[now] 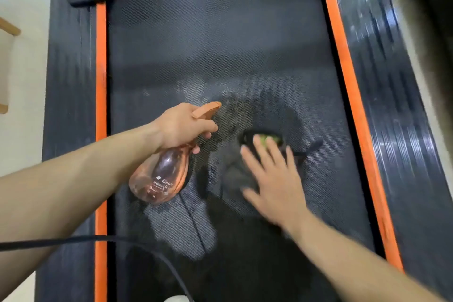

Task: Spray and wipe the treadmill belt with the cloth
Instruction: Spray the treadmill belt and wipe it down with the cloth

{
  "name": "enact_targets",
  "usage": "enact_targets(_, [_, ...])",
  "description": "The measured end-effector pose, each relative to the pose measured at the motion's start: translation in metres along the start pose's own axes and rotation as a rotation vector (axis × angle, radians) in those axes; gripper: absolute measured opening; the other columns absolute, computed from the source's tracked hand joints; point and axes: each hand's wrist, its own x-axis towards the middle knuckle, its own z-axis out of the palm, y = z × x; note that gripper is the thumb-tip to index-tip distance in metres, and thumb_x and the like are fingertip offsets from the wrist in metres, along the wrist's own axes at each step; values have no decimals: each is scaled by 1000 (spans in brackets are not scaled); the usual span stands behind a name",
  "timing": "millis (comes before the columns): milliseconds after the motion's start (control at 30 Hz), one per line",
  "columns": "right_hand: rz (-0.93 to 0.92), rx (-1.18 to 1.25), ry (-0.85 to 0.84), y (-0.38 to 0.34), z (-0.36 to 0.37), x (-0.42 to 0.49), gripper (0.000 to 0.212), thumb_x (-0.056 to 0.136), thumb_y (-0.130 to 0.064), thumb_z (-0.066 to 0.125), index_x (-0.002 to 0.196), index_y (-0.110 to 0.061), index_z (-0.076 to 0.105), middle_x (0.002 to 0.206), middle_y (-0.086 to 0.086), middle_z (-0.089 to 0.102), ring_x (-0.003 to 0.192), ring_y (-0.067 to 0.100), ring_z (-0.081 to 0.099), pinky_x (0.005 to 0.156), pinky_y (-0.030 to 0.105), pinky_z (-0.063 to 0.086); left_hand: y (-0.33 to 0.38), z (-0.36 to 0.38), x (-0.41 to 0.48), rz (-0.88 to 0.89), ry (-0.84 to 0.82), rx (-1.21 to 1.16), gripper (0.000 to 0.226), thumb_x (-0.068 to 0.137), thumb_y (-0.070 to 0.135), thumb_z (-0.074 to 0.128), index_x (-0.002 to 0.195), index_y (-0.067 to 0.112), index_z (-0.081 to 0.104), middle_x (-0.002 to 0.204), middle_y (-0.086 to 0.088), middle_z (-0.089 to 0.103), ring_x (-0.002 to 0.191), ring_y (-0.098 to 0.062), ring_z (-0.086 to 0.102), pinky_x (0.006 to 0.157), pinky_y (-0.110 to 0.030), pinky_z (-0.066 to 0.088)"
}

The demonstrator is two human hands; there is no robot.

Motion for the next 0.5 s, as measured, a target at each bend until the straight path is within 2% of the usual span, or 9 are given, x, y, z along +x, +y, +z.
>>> enact_targets(67, [-124,-16,-33,-1,11,-49,97,73,-65,59,159,-31,28,169,3,19,153,30,24,118,58,21,2,1,-1,-6,-20,-3,38,81,21,78,100,-9,66,83,-16,75,49,-29,59,64,-39,50])
enact_targets(133, [-219,-35,-66,17,12,-44,95,71,-65,58,156,-31,32,167,2,26,151,29,27,117,57,25,2,3,-2,-6,-24,9,48,67,30,74,97,-7,68,90,-19,77,52,-30,61,68,-44,50])
enact_targets(167, [-223,-36,-75,26,10,-30,94,71,-66,57,156,-31,34,167,2,27,151,28,29,118,57,26,1,4,-1,-4,-31,27,47,67,31,74,96,-6,69,91,-19,77,51,-30,62,67,-42,50])
enact_targets(233, [-102,-28,-33,45,1,15,91,77,-67,52,158,-32,29,168,1,23,153,28,25,119,58,24,-5,7,0,-5,-59,84,32,79,25,78,93,-3,69,88,-14,77,45,-27,62,61,-35,50])
enact_targets(300, [116,13,12,59,-13,68,85,86,-67,43,160,-30,22,169,2,19,154,29,20,121,59,21,-14,5,-2,-11,-63,136,17,88,20,73,88,4,69,87,-8,76,45,-25,64,57,-33,48])
enact_targets(367, [278,41,36,59,-22,102,81,93,-66,39,161,-28,19,170,4,16,155,31,16,121,60,18,-19,4,-8,-26,-59,166,17,88,23,73,86,6,69,79,-7,71,48,-26,67,55,-31,48])
enact_targets(433, [329,29,74,46,-19,99,79,95,-65,36,161,-25,20,170,6,17,154,33,18,120,62,19,-19,5,-14,-28,-58,208,20,88,25,73,87,6,69,69,-4,64,48,-24,68,54,-29,49])
enact_targets(500, [261,16,68,25,-10,60,80,93,-63,35,161,-25,22,169,8,18,154,33,20,120,63,19,-19,7,-22,-10,-41,236,19,88,27,72,86,8,69,64,-2,62,48,-22,70,59,-32,52])
